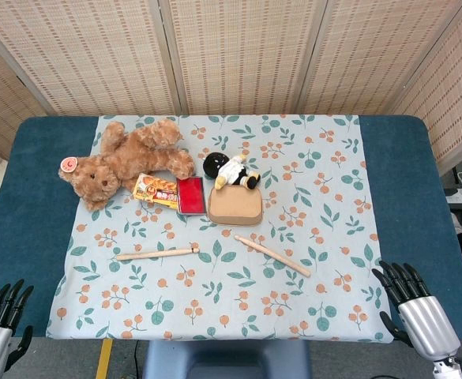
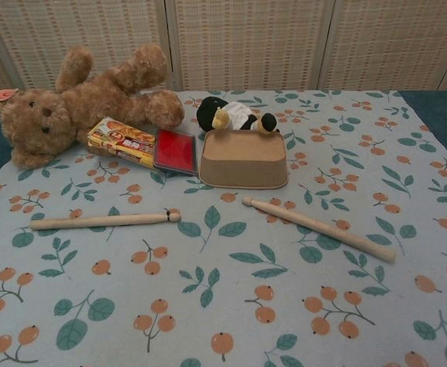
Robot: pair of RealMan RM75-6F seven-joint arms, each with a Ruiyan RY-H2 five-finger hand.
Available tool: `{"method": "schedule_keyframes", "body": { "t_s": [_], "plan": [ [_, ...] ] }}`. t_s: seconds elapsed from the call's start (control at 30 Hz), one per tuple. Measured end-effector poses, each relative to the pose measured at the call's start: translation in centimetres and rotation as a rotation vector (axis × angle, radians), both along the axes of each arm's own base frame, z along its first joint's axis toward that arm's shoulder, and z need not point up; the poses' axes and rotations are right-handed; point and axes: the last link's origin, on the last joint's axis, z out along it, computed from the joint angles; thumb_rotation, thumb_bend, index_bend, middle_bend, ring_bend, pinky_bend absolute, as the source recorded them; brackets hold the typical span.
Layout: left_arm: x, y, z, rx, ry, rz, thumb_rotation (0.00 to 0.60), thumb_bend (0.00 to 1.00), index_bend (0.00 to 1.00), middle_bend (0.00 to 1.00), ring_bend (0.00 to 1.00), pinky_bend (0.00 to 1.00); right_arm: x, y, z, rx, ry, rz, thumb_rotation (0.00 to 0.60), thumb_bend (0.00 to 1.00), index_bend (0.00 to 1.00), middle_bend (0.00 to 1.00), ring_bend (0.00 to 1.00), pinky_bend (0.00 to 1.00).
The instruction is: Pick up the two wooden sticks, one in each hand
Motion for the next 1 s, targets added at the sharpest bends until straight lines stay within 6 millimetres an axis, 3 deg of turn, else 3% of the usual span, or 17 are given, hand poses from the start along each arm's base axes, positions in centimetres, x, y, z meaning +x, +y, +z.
{"method": "schedule_keyframes", "body": {
  "t_s": [0.33,0.53,0.77,1.0],
  "plan": [
    [1.2,1.5,-3.0,-0.105,-0.044,-0.057,0.600,0.48,0.00,0.01,0.00,0.07,0.7,0.2,-0.3,-0.031,-0.003,0.033,0.600,0.31,0.00,0.00,0.00,0.00],
    [3.6,5.6,-6.5,-0.150,-0.058,-0.145,0.600,0.48,0.06,0.11,0.01,0.07,1.7,-0.4,-0.5,-0.046,0.018,0.046,0.600,0.31,0.00,0.00,0.00,0.00],
    [6.5,12.2,-10.9,-0.223,0.009,-0.174,0.600,0.48,0.12,0.17,0.04,0.07,2.7,-1.8,-1.8,-0.048,0.065,0.069,0.600,0.31,0.00,0.00,0.00,0.00],
    [9.3,15.4,-14.5,-0.242,0.076,-0.214,0.600,0.48,0.14,0.21,0.09,0.06,3.1,-2.7,-3.3,-0.033,0.092,0.076,0.600,0.31,0.00,0.00,0.00,0.00]
  ]
}}
